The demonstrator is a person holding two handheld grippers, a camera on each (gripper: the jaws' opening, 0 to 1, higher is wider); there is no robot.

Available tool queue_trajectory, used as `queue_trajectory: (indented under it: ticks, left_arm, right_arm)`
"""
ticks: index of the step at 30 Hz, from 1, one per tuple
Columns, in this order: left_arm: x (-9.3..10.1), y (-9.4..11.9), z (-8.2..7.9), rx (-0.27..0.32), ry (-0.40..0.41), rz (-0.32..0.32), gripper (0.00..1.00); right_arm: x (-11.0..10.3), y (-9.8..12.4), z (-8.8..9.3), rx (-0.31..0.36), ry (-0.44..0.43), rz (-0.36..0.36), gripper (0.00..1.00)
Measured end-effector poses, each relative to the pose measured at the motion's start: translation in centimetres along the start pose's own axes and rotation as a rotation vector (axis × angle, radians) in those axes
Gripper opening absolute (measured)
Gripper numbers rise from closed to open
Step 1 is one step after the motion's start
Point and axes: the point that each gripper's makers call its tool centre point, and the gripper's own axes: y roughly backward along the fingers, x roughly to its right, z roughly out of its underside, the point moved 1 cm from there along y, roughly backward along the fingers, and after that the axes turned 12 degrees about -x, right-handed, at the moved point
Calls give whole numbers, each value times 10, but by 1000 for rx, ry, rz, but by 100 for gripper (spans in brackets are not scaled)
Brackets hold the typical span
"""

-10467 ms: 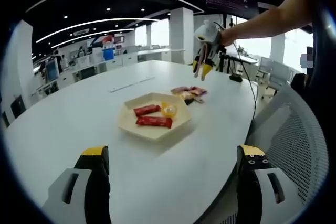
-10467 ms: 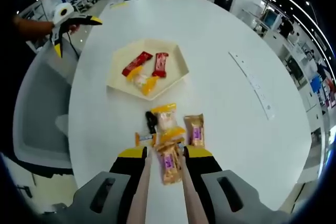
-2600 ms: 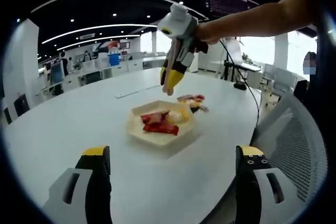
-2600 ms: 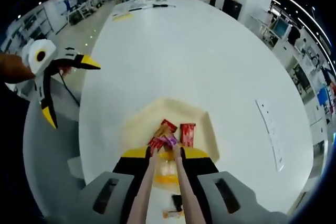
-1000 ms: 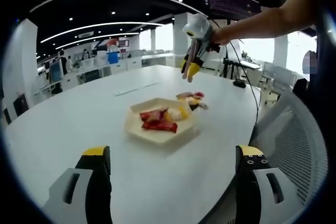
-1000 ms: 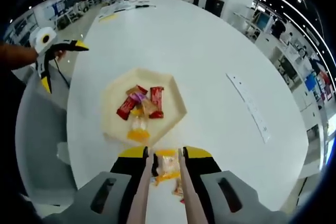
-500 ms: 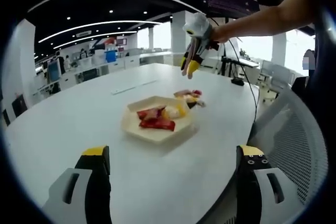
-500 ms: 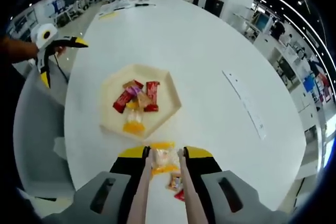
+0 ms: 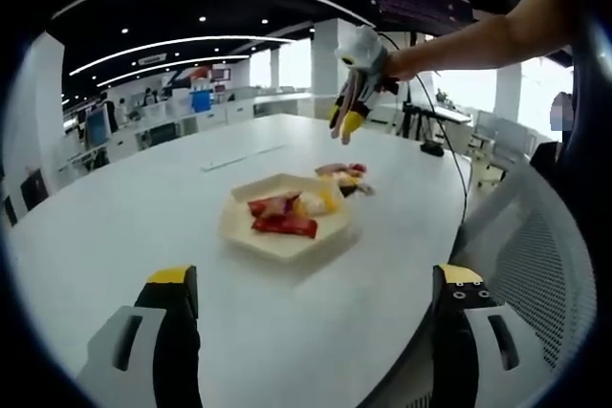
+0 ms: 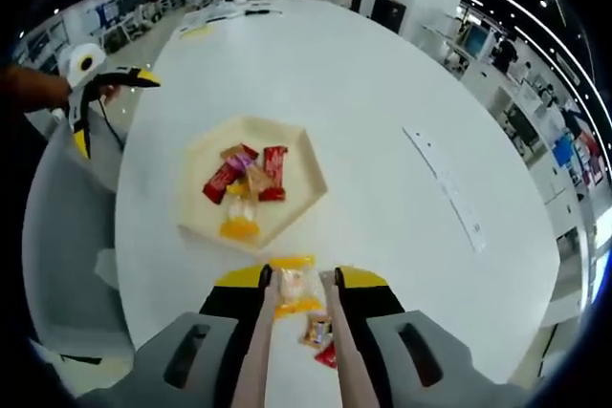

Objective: Place the target food into the container with the food tongs after gripping and lifting it, then release it inside without dropping or visibly crushing the food.

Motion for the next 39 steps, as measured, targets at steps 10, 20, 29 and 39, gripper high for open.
queue_trajectory:
  ticks: [10, 20, 29, 39]
  left_arm:
    - [-5, 1, -1, 13, 18, -15, 99]
    - [-9, -1, 2, -10, 8, -42, 99]
    - [-16, 2, 2, 5, 35, -68, 99]
    - [-16, 3, -3, 37, 38, -65, 99]
  right_arm:
    - [-1, -12, 5, 0, 7, -12, 27]
    - [-8, -31, 10, -1, 18, -27, 27]
    - [-10, -51, 18, -7, 5, -41, 28]
    - [-11, -69, 24, -15, 9, -51, 28]
